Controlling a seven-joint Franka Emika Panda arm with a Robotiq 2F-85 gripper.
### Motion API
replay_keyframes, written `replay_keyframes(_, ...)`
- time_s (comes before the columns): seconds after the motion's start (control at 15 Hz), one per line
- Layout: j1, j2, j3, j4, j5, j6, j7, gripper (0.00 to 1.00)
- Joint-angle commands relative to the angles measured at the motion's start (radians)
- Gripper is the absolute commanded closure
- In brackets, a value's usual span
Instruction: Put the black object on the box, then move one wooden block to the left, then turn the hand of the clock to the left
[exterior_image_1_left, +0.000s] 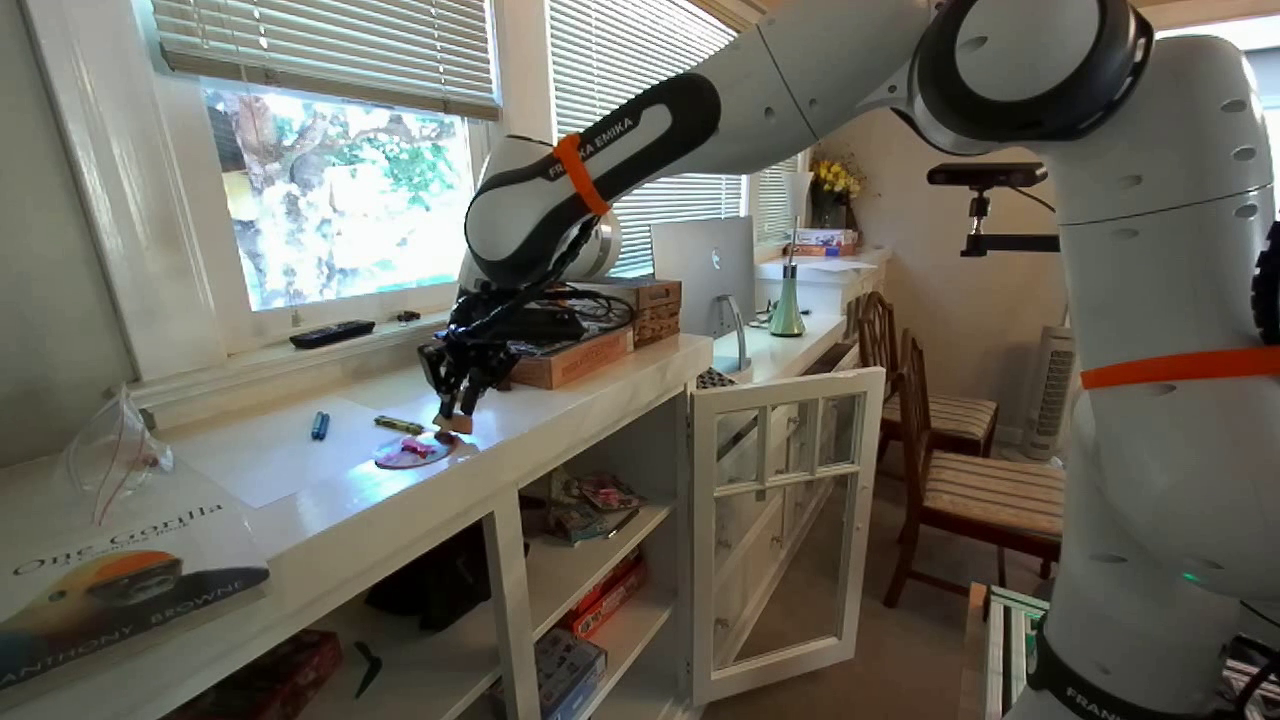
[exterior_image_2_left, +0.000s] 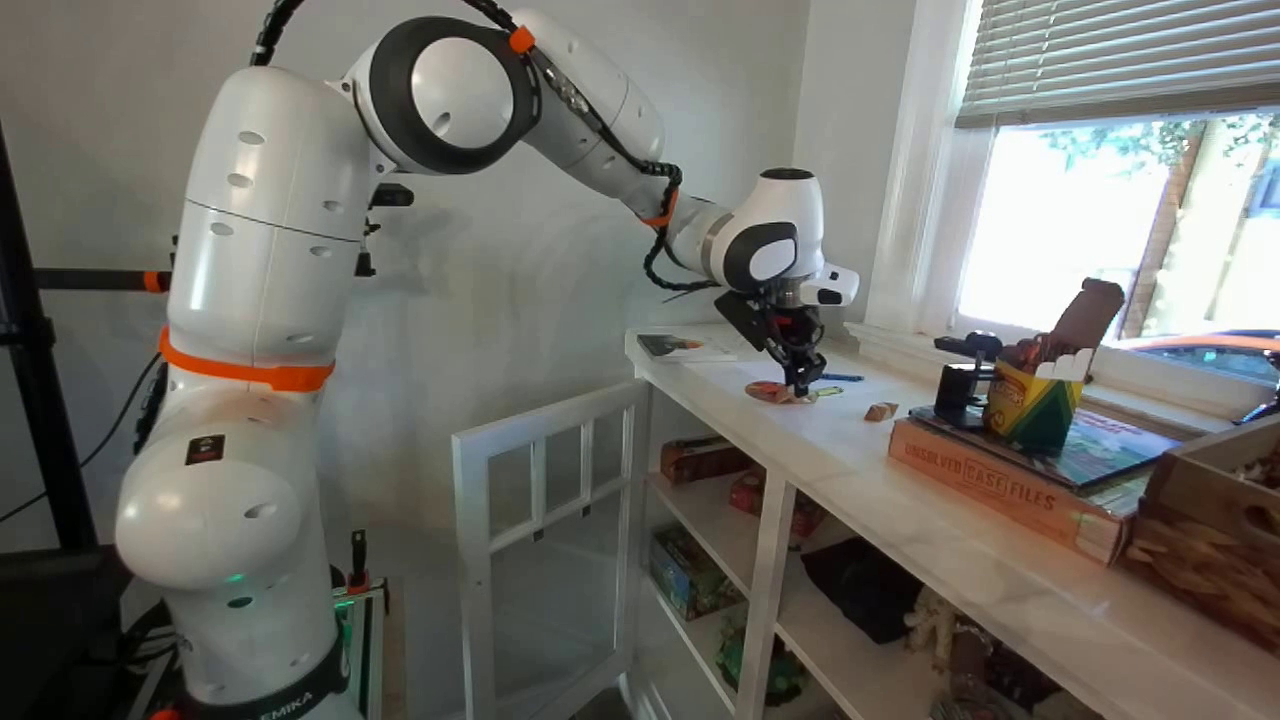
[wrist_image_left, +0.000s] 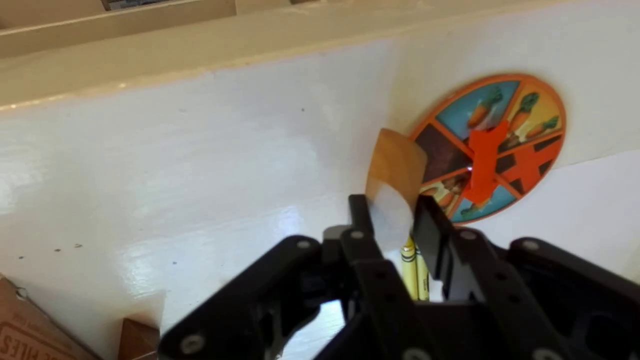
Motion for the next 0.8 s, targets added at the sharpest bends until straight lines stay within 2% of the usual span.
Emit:
replay_keyframes(0.0, 0.003, 0.003, -0.005, 0.014, -0.001, -0.032, 0.045, 0.93)
replay_keyframes(0.73, 0.011, 0.02, -0.018, 0.048, -0.001, -0.064, 0.202, 0.93)
